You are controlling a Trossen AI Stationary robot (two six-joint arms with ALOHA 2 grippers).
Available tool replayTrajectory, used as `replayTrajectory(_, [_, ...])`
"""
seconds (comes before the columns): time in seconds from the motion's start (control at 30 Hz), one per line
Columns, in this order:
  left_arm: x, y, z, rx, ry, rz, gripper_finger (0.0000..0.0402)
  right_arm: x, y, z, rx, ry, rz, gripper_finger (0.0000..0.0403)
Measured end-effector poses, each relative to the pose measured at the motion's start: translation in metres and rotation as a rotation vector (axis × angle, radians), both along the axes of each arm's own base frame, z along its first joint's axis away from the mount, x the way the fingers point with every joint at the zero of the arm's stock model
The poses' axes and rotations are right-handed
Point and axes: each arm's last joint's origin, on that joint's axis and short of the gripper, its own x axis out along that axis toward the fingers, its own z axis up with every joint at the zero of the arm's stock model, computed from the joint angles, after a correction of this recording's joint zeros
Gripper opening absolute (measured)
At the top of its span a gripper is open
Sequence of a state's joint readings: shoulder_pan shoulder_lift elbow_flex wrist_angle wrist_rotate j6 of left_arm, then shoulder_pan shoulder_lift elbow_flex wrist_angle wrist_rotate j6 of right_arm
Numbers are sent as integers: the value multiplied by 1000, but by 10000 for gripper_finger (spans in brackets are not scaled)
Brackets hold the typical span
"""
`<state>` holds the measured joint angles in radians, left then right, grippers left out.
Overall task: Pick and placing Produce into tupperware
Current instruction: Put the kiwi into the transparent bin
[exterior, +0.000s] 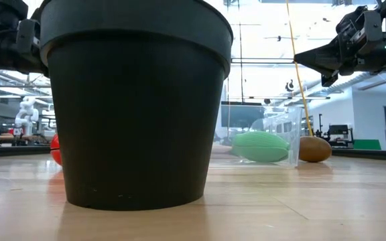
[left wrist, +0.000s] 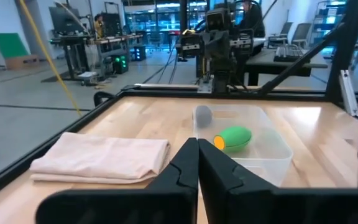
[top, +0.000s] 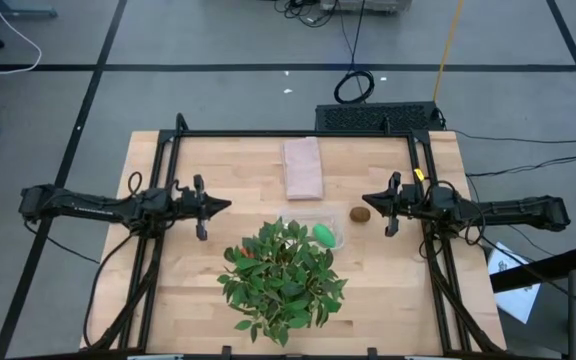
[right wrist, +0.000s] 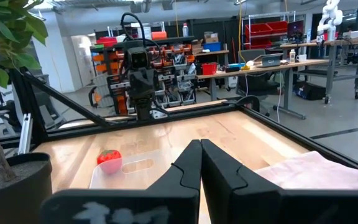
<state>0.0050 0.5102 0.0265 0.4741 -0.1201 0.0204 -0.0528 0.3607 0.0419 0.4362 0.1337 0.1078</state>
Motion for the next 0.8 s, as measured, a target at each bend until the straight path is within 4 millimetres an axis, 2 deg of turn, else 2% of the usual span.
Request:
replayTrajectory(0.4, [0, -1, -1, 29, 11, -41, 17, 0, 0, 0, 27, -1, 8, 0])
replayTrajectory(0.53, [0, -1, -1, 33, 11, -42, 7, 2, 0, -12, 67, 127, 4, 3])
replayTrajectory(0.67, [0, -1, -3, 34, 31, -42, 2, 6, 0, 0, 70, 130, 3, 29])
replayTrajectory(0.8, [0, -1, -4, 35, 46, -42, 14, 8, 0, -4, 91, 170, 0, 74])
